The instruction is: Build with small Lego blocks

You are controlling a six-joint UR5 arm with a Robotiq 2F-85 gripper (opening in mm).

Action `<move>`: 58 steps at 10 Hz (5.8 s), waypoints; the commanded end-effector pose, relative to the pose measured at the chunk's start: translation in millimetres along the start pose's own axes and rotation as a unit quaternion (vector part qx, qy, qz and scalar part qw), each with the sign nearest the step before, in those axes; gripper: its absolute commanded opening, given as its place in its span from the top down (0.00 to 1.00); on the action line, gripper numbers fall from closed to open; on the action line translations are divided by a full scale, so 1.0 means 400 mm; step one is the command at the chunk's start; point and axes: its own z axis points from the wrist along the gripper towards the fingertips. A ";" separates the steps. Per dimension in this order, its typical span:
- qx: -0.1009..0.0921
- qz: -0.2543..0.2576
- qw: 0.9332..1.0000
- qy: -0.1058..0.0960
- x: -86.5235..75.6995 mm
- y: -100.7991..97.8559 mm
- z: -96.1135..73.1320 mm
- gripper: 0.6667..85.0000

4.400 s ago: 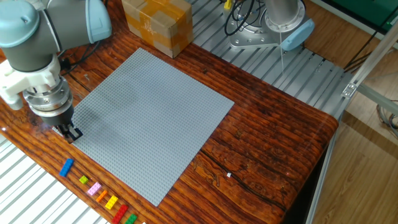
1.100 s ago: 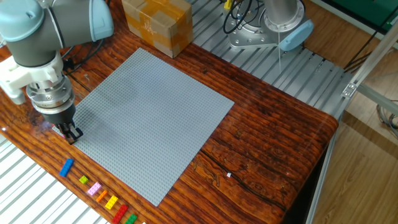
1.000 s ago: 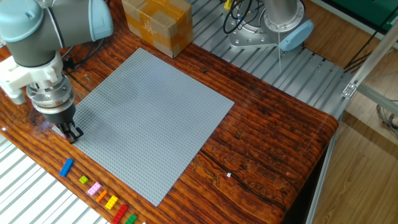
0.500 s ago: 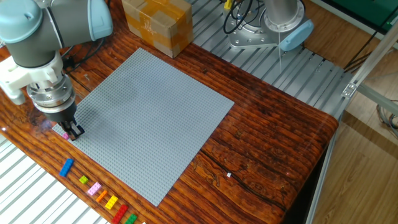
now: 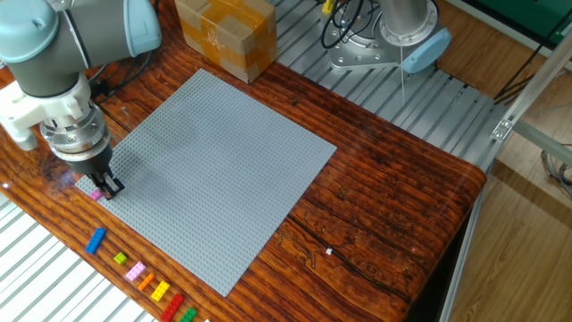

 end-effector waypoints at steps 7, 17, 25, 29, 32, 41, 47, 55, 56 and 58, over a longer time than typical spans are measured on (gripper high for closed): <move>0.006 -0.041 0.999 -0.002 0.000 -0.019 -0.003 1.00; -0.007 -0.041 0.999 -0.023 -0.025 -0.002 0.003 1.00; -0.018 -0.044 0.998 -0.038 -0.043 0.005 0.004 1.00; -0.019 -0.040 0.998 -0.041 -0.047 0.004 0.007 1.00; -0.018 -0.039 0.998 -0.046 -0.053 0.003 0.007 1.00; -0.018 -0.029 0.999 -0.002 0.000 -0.002 -0.006 0.81; -0.029 -0.037 0.999 -0.019 -0.021 0.016 0.003 0.63; -0.001 -0.041 0.999 0.001 -0.003 -0.022 -0.013 0.64; 0.000 -0.038 0.999 0.003 -0.002 -0.024 -0.015 0.64; 0.004 -0.040 0.999 0.004 -0.002 -0.028 -0.018 0.64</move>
